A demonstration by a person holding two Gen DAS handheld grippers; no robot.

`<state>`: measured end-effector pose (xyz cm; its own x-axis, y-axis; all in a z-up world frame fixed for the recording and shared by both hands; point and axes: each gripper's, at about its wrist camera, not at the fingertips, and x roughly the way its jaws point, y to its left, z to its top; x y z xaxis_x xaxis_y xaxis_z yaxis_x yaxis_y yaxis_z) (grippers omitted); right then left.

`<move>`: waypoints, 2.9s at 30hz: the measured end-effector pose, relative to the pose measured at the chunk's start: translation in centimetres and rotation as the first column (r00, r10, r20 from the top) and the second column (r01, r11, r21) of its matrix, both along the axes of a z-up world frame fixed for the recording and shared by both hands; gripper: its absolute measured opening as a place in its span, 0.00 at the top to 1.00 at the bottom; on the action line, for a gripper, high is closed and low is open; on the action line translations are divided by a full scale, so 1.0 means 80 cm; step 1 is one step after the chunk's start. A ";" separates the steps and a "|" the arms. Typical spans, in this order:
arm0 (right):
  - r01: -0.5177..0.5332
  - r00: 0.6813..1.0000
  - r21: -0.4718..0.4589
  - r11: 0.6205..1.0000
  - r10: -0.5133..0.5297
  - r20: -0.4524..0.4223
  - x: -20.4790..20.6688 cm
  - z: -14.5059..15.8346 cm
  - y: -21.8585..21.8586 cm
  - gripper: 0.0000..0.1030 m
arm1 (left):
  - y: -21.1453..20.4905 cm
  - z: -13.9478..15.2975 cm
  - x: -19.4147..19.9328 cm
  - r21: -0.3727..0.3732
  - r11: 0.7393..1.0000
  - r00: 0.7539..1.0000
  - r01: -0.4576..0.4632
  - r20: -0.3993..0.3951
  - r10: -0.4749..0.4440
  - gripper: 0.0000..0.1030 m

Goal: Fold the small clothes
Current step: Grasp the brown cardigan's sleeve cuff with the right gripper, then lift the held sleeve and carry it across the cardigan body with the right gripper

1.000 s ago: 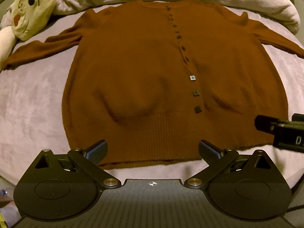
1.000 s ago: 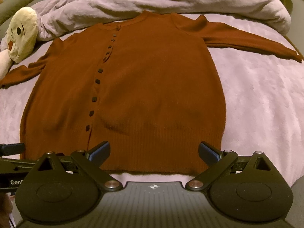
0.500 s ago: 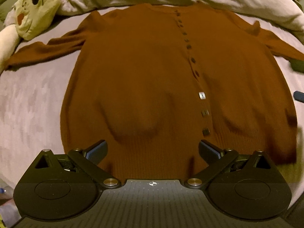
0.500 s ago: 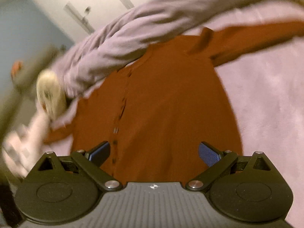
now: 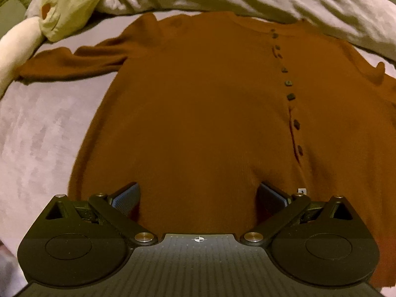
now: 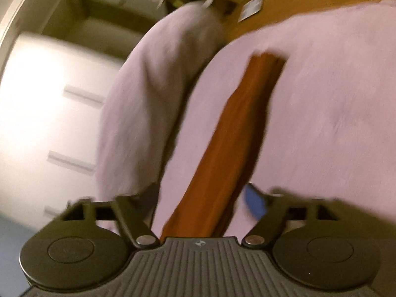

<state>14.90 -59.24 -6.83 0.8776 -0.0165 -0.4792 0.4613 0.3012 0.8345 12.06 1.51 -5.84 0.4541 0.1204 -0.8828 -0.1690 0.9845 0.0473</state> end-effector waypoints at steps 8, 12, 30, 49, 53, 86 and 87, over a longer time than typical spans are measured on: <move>0.140 0.988 0.049 0.989 -0.137 -0.065 0.013 -0.040 -0.062 0.76 | 0.012 -0.014 0.001 -0.070 0.997 0.999 -0.026 -0.021 0.025 0.00; 0.166 0.985 0.043 0.985 -0.163 -0.054 0.034 -0.035 -0.071 0.79 | 0.015 -0.016 -0.002 -0.086 0.996 1.000 -0.025 -0.012 0.024 0.00; -0.314 0.900 -0.705 0.636 0.436 -0.007 0.097 0.159 0.210 0.94 | 0.025 -0.021 -0.016 -0.135 0.991 0.999 -0.012 0.049 0.019 0.00; -0.589 0.770 -0.572 0.571 0.613 -0.180 -0.033 0.037 0.338 0.73 | -0.069 0.044 0.089 -0.388 0.880 0.956 0.273 0.214 -0.202 0.00; -0.619 0.756 -0.525 0.584 0.625 -0.196 -0.068 0.016 0.331 0.73 | -0.088 0.012 0.145 -0.534 0.820 0.977 0.205 0.160 -0.141 0.03; -0.605 0.774 -0.462 0.648 0.615 -0.151 -0.039 0.012 0.314 0.66 | 0.049 0.015 0.201 -0.314 0.941 0.974 0.124 0.220 -0.054 0.90; -0.601 0.778 -0.445 0.664 0.613 -0.138 -0.033 0.012 0.313 0.66 | 0.052 0.005 0.201 -0.338 0.933 0.978 0.119 0.204 -0.051 0.85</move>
